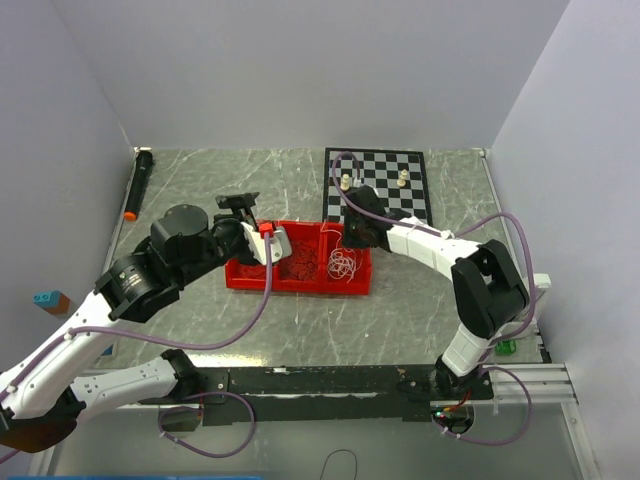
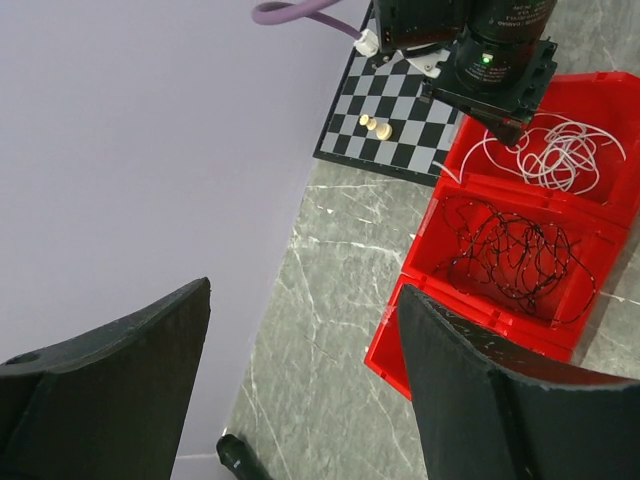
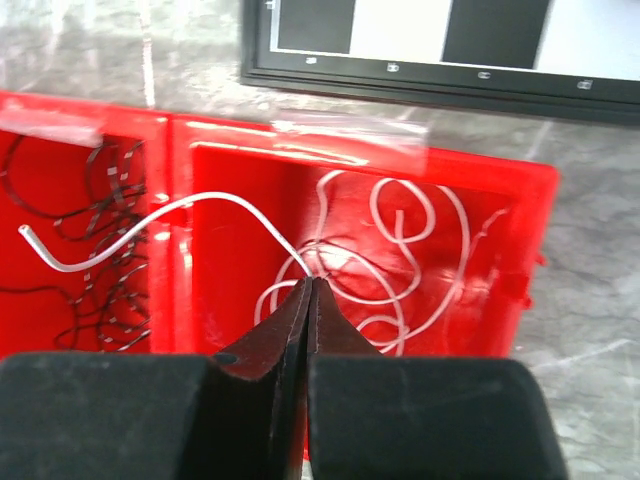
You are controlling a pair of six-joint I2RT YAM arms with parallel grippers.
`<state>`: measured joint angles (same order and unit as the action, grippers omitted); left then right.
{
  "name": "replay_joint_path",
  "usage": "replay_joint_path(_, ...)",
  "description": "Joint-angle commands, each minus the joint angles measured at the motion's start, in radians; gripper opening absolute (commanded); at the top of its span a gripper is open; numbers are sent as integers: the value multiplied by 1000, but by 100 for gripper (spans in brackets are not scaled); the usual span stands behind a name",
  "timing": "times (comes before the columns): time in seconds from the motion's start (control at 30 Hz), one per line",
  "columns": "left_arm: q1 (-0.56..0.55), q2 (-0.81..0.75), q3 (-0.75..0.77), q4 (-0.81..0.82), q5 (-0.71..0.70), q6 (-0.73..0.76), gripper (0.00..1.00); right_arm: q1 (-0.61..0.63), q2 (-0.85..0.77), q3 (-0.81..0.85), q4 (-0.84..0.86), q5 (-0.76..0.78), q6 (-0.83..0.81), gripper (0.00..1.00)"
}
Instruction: Untangle the cables
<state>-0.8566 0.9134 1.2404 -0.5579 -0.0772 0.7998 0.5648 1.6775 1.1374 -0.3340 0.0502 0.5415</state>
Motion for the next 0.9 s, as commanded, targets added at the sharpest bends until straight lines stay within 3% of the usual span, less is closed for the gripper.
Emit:
replay_joint_path(0.0, 4, -2, 42, 33, -10, -8, 79, 1, 39, 13, -46, 63, 15, 0)
replay_joint_path(0.37, 7, 8, 57, 33, -10, -4, 79, 3, 173, 111, -111, 77, 34, 1)
replay_joint_path(0.67, 17, 27, 31, 59, -22, -92, 82, 7, -44, 97, -106, 40, 29, 42)
replay_joint_path(0.87, 71, 102, 53, -13, 17, -243, 82, 6, -188, 61, -142, 71, 21, 59)
